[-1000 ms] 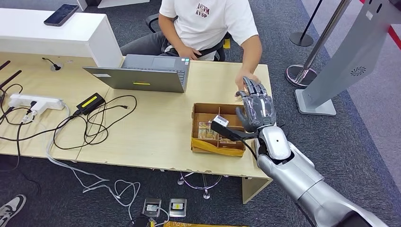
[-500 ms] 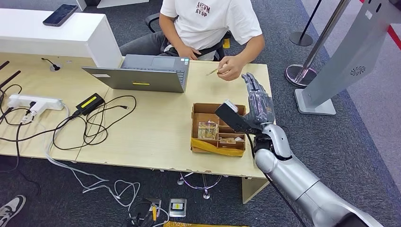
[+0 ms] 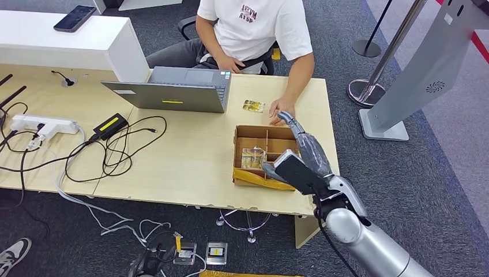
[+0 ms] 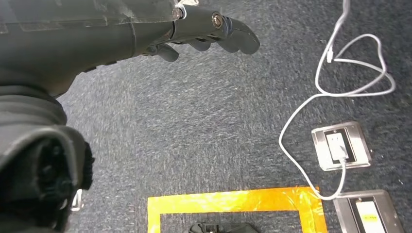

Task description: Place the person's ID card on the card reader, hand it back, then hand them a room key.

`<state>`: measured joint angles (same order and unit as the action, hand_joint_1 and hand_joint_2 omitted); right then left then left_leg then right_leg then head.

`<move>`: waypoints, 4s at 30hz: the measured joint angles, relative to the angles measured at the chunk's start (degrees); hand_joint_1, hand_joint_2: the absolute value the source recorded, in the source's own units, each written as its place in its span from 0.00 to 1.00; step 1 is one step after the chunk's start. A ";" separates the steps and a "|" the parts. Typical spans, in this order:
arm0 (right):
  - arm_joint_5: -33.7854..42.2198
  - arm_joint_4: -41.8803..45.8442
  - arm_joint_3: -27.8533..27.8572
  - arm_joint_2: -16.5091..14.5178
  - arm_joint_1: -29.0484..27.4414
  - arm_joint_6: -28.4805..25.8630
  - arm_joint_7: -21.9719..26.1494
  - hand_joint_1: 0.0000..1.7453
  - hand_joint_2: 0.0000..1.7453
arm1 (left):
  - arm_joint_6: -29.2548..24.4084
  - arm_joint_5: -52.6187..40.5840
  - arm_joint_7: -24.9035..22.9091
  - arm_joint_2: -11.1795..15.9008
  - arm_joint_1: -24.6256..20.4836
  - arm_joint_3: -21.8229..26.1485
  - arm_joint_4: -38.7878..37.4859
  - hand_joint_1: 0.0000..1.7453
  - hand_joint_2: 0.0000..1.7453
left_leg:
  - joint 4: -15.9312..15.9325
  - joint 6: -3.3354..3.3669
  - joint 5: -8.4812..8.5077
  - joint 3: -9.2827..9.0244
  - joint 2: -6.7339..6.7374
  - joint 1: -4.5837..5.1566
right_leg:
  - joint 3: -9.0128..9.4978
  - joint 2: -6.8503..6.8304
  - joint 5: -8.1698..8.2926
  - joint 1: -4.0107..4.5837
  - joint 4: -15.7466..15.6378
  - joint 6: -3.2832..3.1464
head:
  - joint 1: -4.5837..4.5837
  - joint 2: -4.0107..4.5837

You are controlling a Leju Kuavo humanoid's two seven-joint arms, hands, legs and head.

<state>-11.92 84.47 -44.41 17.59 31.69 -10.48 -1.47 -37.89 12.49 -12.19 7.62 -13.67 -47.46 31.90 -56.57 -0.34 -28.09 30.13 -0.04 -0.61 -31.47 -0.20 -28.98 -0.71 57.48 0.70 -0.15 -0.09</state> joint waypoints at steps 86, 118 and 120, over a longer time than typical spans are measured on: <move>-40.24 -22.34 -4.61 -5.32 -3.20 -13.23 -15.86 0.00 1.00 | 1.03 0.96 9.27 -7.43 9.53 57.90 -19.04 0.00 0.00 | -0.08 -0.01 0.05 0.35 -0.11 -0.06 | -0.25 -0.12 0.03 0.06 0.11 0.02 | -0.07 0.00; -37.95 -23.99 -4.41 -6.05 -2.11 -7.77 -12.01 0.97 1.00 | 1.32 1.87 11.44 -8.52 9.39 57.64 -19.44 0.00 0.00 | -0.08 -0.01 0.05 0.35 -0.11 -0.07 | -0.24 -0.12 0.03 0.06 0.12 0.02 | -0.07 0.00; -37.87 -24.18 -4.61 -6.20 -1.98 -7.59 -11.82 1.00 1.00 | 1.39 1.85 11.74 -8.57 9.37 57.62 -19.44 0.00 0.00 | -0.08 -0.01 0.05 0.35 -0.11 -0.07 | -0.24 -0.12 0.03 0.06 0.12 0.02 | -0.07 0.00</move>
<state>-49.79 60.28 -49.02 11.39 29.71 -18.06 -13.29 -36.51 14.34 -0.45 -0.95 -4.30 10.17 12.46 -56.65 -0.35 -28.04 30.48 -0.15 -0.68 -31.71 -0.32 -28.94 -0.65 57.60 0.72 -0.22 -0.09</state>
